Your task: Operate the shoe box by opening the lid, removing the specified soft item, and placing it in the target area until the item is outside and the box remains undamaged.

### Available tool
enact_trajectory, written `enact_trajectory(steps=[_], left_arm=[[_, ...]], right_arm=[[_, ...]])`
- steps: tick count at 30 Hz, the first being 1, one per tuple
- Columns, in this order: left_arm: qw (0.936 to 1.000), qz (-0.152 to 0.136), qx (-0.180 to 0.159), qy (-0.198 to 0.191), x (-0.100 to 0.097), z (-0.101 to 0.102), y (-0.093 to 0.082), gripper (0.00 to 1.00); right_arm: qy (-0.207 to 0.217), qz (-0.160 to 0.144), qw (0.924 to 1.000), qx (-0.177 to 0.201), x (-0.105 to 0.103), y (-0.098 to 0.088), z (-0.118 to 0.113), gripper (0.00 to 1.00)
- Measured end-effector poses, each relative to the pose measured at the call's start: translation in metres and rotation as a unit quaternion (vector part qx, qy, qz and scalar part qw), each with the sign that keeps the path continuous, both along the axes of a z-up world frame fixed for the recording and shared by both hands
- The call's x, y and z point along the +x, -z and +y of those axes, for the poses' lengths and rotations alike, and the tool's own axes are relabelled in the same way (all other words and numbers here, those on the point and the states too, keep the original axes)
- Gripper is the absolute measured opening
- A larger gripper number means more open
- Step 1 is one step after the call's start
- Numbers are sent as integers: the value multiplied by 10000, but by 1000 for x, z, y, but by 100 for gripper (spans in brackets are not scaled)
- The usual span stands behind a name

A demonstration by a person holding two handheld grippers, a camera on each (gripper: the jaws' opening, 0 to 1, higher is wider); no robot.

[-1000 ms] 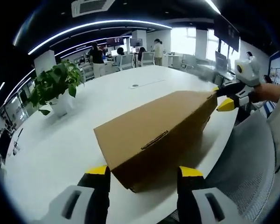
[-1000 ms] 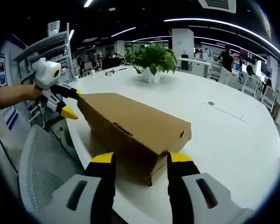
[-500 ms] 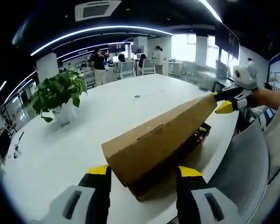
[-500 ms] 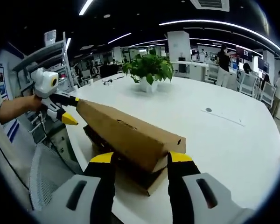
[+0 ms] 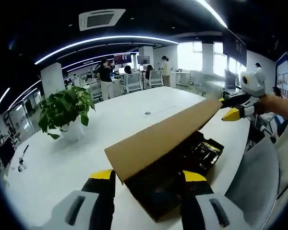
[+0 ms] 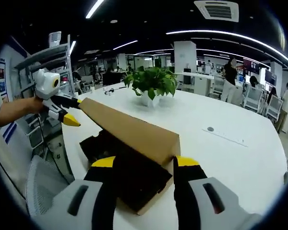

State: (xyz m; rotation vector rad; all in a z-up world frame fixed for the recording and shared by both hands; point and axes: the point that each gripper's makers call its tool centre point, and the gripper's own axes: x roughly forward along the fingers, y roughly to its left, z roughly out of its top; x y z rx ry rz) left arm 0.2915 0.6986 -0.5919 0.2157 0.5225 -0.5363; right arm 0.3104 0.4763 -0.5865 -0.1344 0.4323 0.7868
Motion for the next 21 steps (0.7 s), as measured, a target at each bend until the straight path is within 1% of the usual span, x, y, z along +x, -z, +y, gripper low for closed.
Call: enact_trajectory(steps=[5, 12, 14, 17, 20, 21], left_arm=[[9997, -161, -10, -203, 19, 5, -8, 48], [9989, -328, 55, -320, 36, 6, -13, 45], [9985, -378, 22, -404, 41, 9, -14, 43], [9973, -474, 149, -533, 49, 15, -16, 36], [9969, -503, 90, -596, 56, 15, -17, 34], [9965, -533, 135, -637, 60, 17, -17, 33]], right_arm=[[-17, -103, 9999, -26, 13, -5, 0, 42], [-10, -253, 9996, -130, 30, -9, 0, 41], [3, -275, 9995, -150, 33, -9, 0, 40], [31, -302, 9994, -159, 40, -10, -1, 38], [51, -322, 9993, -169, 47, -11, -1, 38], [54, -329, 9993, -179, 49, -11, -1, 37]])
